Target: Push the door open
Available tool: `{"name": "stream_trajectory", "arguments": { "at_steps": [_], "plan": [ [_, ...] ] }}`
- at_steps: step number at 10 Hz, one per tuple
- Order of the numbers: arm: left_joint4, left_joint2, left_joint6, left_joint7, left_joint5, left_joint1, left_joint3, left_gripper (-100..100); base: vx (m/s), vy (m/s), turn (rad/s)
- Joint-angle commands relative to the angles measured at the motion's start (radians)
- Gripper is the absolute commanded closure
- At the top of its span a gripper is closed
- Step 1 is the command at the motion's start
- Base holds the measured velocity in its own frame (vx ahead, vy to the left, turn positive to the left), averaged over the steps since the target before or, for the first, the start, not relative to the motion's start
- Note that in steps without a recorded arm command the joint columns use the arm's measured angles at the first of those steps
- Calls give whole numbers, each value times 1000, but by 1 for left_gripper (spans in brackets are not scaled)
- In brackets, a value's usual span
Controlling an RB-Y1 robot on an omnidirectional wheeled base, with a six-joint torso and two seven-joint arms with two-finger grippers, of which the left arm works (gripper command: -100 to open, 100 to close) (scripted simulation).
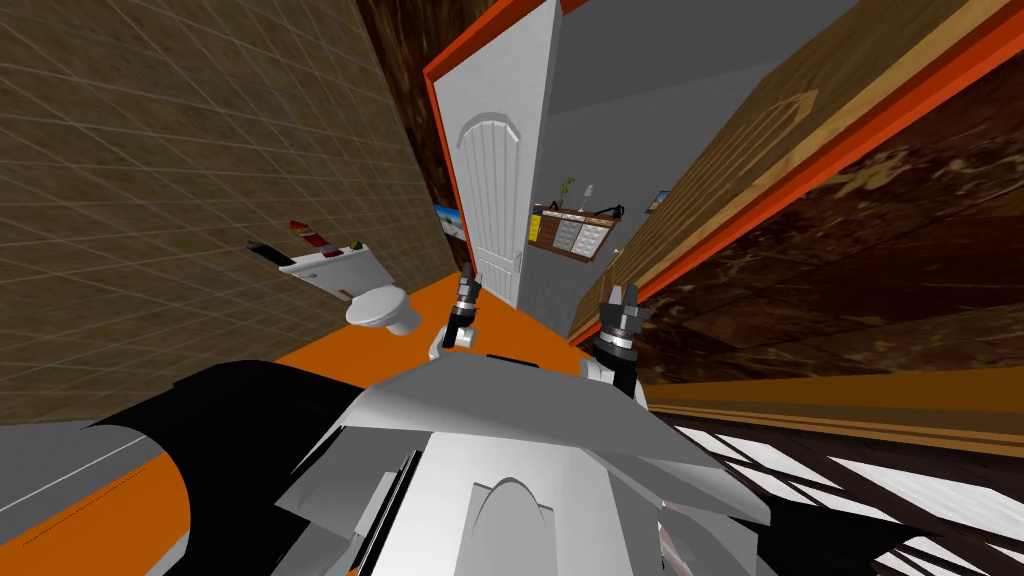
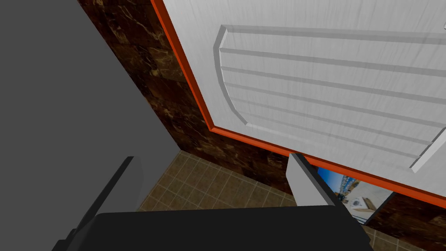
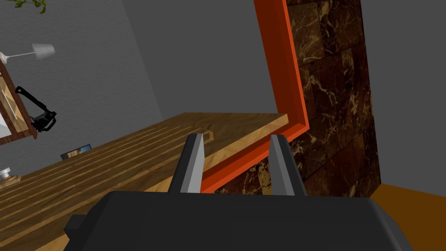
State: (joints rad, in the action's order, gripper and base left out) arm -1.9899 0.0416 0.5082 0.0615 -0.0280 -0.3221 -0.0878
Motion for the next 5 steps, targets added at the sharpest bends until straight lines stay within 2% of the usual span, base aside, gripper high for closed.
{"name": "stream_trajectory", "arguments": {
  "at_steps": [1,2,5],
  "plan": [
    [50,5,-3,4,-1,32,-6,-100,88,66,-18],
    [60,5,-3,4,-1,32,-6,-100,61,45,-14],
    [170,11,-8,11,-3,101,-17,-100,76,49,-23]
  ]
}}
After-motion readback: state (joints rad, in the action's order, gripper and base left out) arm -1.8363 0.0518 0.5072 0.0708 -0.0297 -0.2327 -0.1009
